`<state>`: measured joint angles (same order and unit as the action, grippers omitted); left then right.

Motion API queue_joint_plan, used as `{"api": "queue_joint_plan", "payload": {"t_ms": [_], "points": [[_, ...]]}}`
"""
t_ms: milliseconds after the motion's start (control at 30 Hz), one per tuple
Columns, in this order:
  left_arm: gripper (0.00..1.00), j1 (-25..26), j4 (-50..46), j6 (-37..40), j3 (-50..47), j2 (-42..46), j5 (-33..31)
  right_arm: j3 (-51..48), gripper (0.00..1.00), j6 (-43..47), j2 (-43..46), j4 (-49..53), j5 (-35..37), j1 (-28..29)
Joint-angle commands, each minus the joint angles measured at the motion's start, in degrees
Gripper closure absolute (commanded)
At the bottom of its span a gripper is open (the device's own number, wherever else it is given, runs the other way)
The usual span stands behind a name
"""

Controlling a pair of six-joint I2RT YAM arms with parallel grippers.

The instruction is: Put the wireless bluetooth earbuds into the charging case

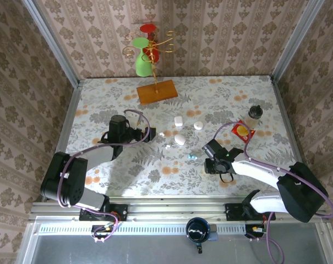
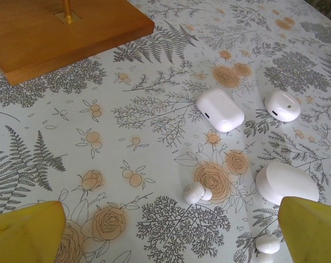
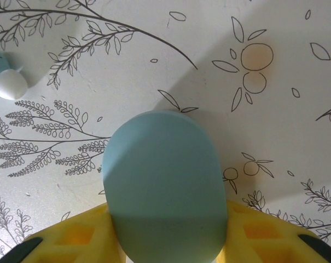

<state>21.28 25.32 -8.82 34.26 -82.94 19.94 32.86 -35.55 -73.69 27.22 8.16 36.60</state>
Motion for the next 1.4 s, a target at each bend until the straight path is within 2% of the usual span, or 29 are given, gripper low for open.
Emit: {"api": "queue_joint_plan", "payload": {"t_ms": [0, 200, 467, 633, 733, 900, 1000, 1133, 1200, 1267, 1367], "points": [[0.00, -0.4, 1.0, -1.7, 1.0, 0.5, -1.2, 2.1, 0.65, 1.2, -0.3, 2.2, -0.5, 0.4], [0.00, -0.1, 10.0, -2.1, -4.1, 2.6, -0.9, 3.0, 0.69, 7.1, 3.1, -2.6, -2.4, 0.4], [0.00, 3.1, 12.4, 1.7, -6.7, 7.5, -2.8, 9.9, 0.69, 20.1, 4.1, -3.1, -3.8, 0.3], [0.00, 4.5, 14.7, 4.7, -7.6, 9.2, 1.5, 13.3, 0.71, 29.3, 6.7, -3.4, -9.7, -0.9], [0.00, 6.9, 14.8, 7.1, -7.6, 10.5, 8.3, 15.4, 0.71, 35.6, 7.4, -2.9, -17.3, -1.6], [0.05, 10.7, 14.3, 10.2, -7.5, 12.3, 16.2, 19.6, 0.72, 46.8, 8.6, 0.8, -29.6, -3.7], [0.05, 13.4, 11.0, 11.2, -6.5, 13.7, 21.5, 22.2, 0.73, 51.7, 8.4, 3.0, -36.0, -4.4], [0.06, 16.8, 5.1, 14.5, -5.4, 15.6, 23.9, 26.1, 0.75, 55.7, 7.0, 6.8, -41.9, -4.6], [0.08, 17.3, 6.2, 15.4, -6.0, 15.9, 26.2, 28.0, 0.76, 57.0, 5.9, 8.2, -43.9, -4.5], [0.17, 17.4, 6.3, 15.3, -5.5, 15.7, 28.7, 29.3, 0.77, 57.4, 4.9, 8.4, -46.3, -4.5], [0.22, 17.7, 6.9, 15.9, -5.1, 15.3, 32.1, 30.8, 0.78, 58.1, 3.0, 9.0, -49.9, -4.4]]}}
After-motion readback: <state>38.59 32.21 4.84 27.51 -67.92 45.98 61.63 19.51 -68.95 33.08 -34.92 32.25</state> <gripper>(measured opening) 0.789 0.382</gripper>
